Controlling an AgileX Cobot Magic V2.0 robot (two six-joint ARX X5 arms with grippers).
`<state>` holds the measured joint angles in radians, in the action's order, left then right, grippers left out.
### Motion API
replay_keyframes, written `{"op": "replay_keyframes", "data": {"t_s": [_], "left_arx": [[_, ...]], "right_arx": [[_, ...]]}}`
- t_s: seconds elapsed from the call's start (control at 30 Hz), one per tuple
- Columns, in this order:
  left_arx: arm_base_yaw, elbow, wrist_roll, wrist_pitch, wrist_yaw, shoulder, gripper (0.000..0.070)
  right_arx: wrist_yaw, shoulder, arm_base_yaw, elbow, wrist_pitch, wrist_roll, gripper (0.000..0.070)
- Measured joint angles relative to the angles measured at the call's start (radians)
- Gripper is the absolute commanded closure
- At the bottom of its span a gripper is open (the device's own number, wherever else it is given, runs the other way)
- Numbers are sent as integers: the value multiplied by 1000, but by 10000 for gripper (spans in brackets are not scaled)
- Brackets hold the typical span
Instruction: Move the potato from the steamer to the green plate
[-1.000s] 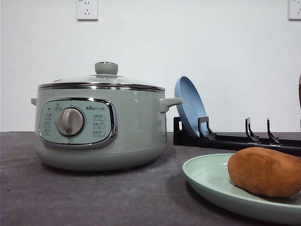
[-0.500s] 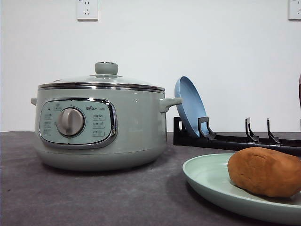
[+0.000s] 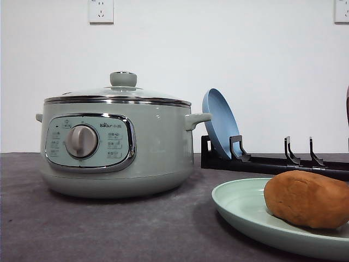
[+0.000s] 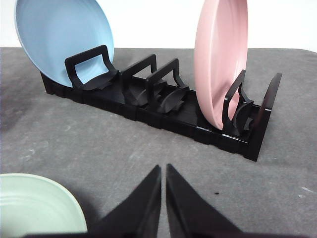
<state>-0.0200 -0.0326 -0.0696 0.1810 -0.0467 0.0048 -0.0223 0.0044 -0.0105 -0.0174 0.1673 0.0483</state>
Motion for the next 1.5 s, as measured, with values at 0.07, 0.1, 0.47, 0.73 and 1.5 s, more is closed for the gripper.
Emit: {"op": "replay_keyframes", "data": {"t_s": [0.07,0.1,0.47,0.73,1.5], "left_arx": [[0,0,0,0,0,0,700],[0,0,0,0,0,0,700],[0,0,0,0,0,0,700],[0,0,0,0,0,0,700],[0,0,0,0,0,0,700]], "right_arx": [[0,0,0,0,0,0,696],[0,0,0,0,0,0,696],[0,0,0,0,0,0,696],[0,0,0,0,0,0,696],[0,0,0,0,0,0,696]]}}
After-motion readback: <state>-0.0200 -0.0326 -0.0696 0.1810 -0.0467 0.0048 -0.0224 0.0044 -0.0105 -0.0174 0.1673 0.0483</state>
